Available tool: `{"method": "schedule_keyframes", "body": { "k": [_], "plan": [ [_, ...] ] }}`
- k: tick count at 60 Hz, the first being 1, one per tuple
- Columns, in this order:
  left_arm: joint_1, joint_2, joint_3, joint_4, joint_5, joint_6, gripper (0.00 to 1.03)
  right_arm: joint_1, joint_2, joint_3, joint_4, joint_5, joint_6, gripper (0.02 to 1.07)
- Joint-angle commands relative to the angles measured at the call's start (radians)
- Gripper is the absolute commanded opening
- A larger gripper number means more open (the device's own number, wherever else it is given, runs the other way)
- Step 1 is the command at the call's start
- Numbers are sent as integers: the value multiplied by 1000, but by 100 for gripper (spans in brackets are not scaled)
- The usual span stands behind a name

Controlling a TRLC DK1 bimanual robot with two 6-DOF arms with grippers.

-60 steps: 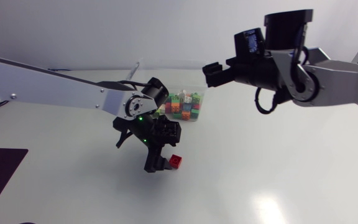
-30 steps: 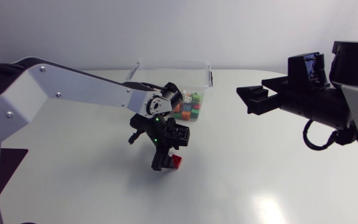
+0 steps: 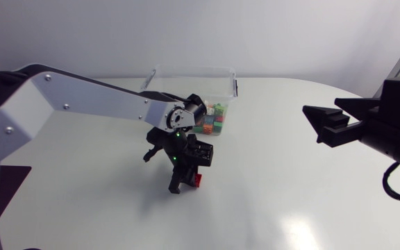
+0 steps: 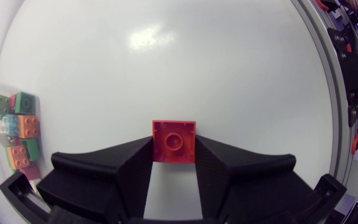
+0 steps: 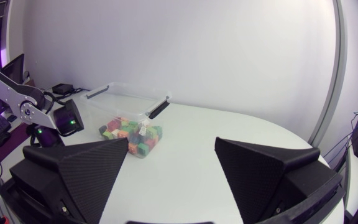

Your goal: Place the duplo bricks in the container

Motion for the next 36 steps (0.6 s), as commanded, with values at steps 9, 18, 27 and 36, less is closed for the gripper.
{"method": "schedule_keyframes", "body": {
  "k": [9, 18, 27, 36],
  "plan": [
    [59, -199, -12, -6, 40, -111, 11, -41, -153, -96, -35, 36, 9, 102],
    [114, -279, -7, 39, 75, -200, 11, -41, -256, -179, -19, 108, -8, 102],
    [148, -340, -8, 136, 74, -329, 11, -41, -374, -253, -19, 162, -55, 102],
    [183, -366, 8, 274, 72, -471, 11, -41, -478, -308, -17, 214, -95, 102]
  ]
}}
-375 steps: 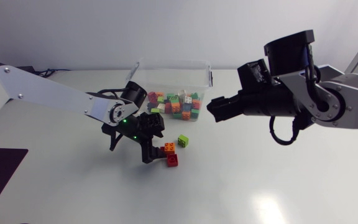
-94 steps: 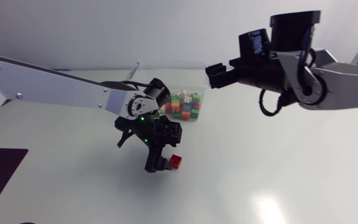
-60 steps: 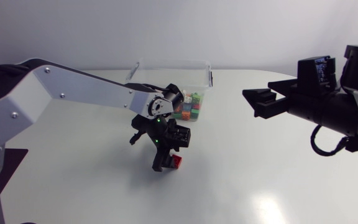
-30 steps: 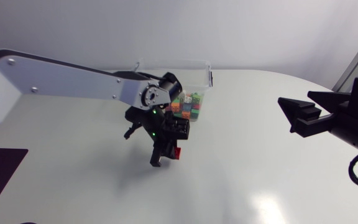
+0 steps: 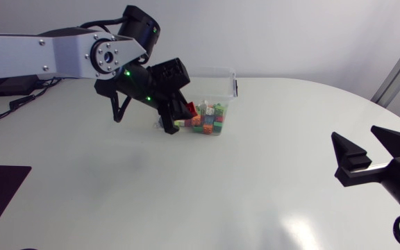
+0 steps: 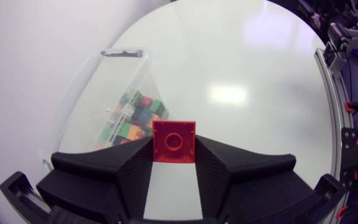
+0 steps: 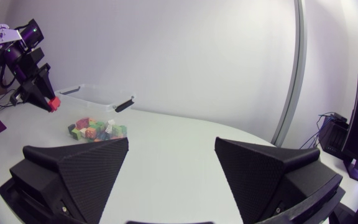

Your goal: Place the duplo bricks in the container

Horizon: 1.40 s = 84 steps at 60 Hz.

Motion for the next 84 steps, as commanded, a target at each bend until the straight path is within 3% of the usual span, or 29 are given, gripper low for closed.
{"method": "schedule_keyframes", "body": {
  "k": [1, 17, 29, 47, 68, 71, 74, 77, 78, 79, 80, 84],
  "plan": [
    [25, -32, 8, 53, 4, -109, 11, -5, -61, -47, 4, 26, -36, 102],
    [54, -25, 30, 282, -56, -306, 11, -5, -250, -169, 0, 91, -76, 102],
    [91, 46, 105, 374, -102, -414, 11, -37, -291, -225, 20, 109, -88, 102],
    [122, 195, 208, 463, -171, -497, 11, -69, -293, -293, 109, 114, -87, 102],
    [160, 370, 343, 507, -223, -580, 13, -92, -290, -291, 112, 153, -50, 102],
    [160, 385, 357, 506, -234, -580, 16, -94, -290, -291, 110, 153, -45, 102],
    [159, 403, 373, 507, -248, -582, 26, -92, -290, -293, 109, 150, -44, 102],
    [157, 422, 389, 500, -263, -597, 58, -91, -290, -291, 107, 141, -45, 102],
    [157, 425, 389, 498, -273, -603, 78, -89, -291, -291, 106, 140, -45, 102],
    [157, 425, 387, 498, -273, -603, 80, -87, -291, -291, 106, 137, -45, 102],
    [154, 425, 383, 496, -276, -605, 96, -86, -291, -291, 106, 137, -45, 102],
    [153, 417, 369, 496, -276, -606, 99, -84, -291, -291, 106, 133, -47, 102]
  ]
}}
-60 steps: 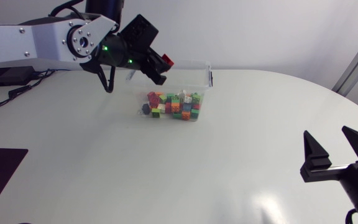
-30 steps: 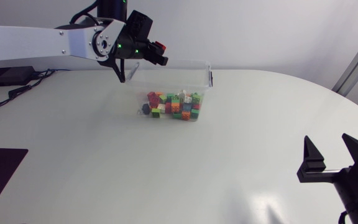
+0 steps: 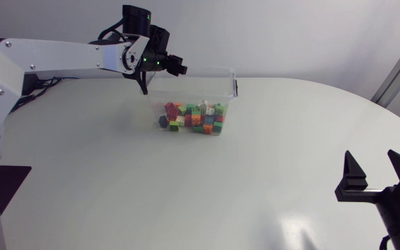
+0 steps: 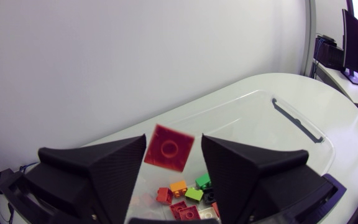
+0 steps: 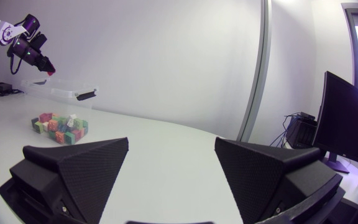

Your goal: Place the duplo bricks in the container

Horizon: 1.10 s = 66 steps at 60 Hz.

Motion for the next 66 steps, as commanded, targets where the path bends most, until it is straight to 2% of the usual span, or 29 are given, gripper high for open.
{"method": "schedule_keyframes", "body": {
  "k": [1, 8, 15, 35, 53, 66],
  "plan": [
    [-2, 8, 3, 7, -13, -36, 99, 1, -7, -27, 13, -4, 15, 102],
    [7, -58, -53, 4, -47, -77, 99, 2, -7, -27, 8, -12, 14, 102],
    [34, -156, -118, -3, -47, -98, 99, 8, -5, -27, 4, -25, 12, 102],
    [87, -624, -438, -1, -48, -85, 99, 4, -7, -27, 5, -25, 3, 102],
    [157, -982, -797, 143, -48, -72, 99, -13, -7, -27, 5, -25, -25, 102],
    [185, -1264, -1023, 159, -48, -43, 99, -5, -7, -27, 5, -28, -15, 102]
  ]
}}
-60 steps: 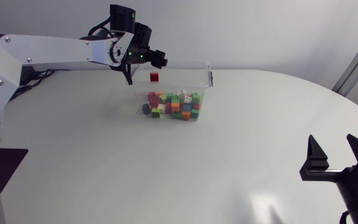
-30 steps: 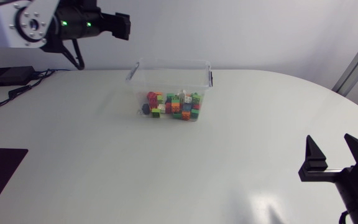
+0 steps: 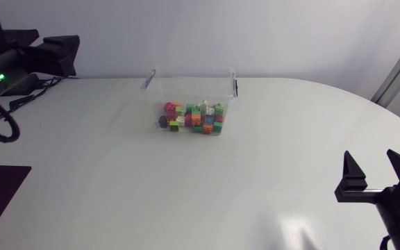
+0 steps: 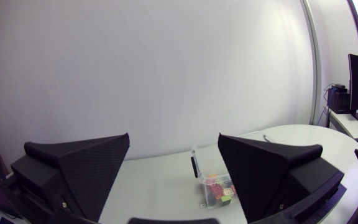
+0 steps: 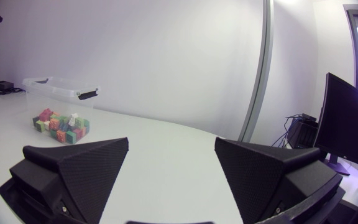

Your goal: Place the duplo bricks in the container

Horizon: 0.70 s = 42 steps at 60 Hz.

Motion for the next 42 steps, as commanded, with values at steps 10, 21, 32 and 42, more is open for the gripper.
{"method": "schedule_keyframes", "body": {
  "k": [10, 21, 32, 42],
  "plan": [
    [72, -264, -230, 39, -2, 19, 99, 39, -7, -27, 7, -17, -3, 102],
    [115, -439, -371, 27, -1, 16, 99, 48, -6, -26, 5, -22, 35, 102],
    [124, -536, -460, -7, 7, -15, 99, 52, -5, -25, 2, -33, 66, 102],
    [132, -627, -544, -40, 14, -46, 99, 55, -4, -25, -2, -44, 96, 102]
  ]
}}
